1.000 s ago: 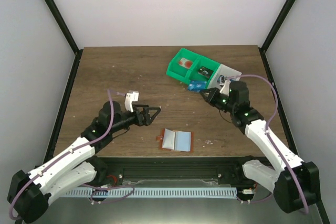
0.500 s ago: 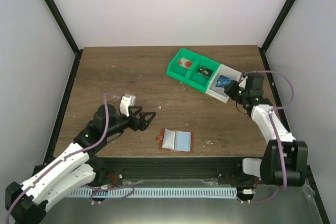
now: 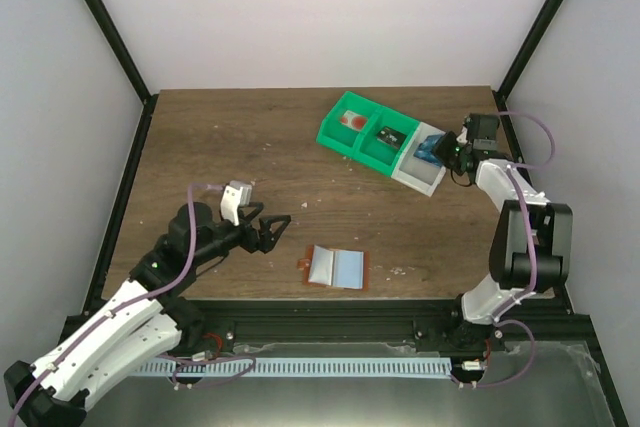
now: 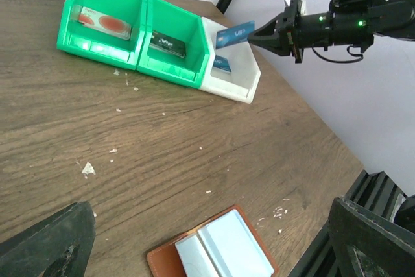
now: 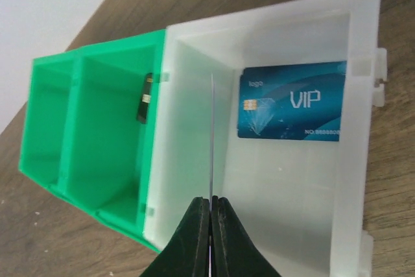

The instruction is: Take the credit cards out of the card holder

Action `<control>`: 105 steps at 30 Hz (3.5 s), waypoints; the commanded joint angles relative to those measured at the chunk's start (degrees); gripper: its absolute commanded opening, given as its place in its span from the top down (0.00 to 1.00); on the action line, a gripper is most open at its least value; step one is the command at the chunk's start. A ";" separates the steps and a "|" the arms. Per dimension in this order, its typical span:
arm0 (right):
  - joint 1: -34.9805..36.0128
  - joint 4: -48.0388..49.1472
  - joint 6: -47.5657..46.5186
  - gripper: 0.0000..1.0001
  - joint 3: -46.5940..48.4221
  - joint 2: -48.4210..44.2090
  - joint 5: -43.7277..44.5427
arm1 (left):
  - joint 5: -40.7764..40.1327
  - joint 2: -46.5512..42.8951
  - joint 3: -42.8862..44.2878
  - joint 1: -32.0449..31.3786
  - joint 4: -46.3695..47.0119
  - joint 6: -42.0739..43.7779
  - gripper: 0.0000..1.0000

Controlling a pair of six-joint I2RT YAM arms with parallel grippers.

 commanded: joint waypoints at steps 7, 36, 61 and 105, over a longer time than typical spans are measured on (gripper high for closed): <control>-0.72 2.71 2.12 0.99 2.88 5.99 0.23 | -0.80 -0.50 0.13 -0.07 -0.58 0.92 0.00; -0.68 5.35 3.78 0.96 5.39 13.53 -0.32 | -0.71 -2.38 -0.53 -0.06 0.20 0.61 0.00; -0.73 7.15 4.41 1.00 4.28 12.29 3.85 | -1.42 -5.01 -1.18 -0.06 0.56 0.48 0.00; 0.16 -1.69 7.84 0.56 6.01 1.89 -1.91 | -3.15 -3.02 -2.44 -0.02 0.88 -4.44 0.00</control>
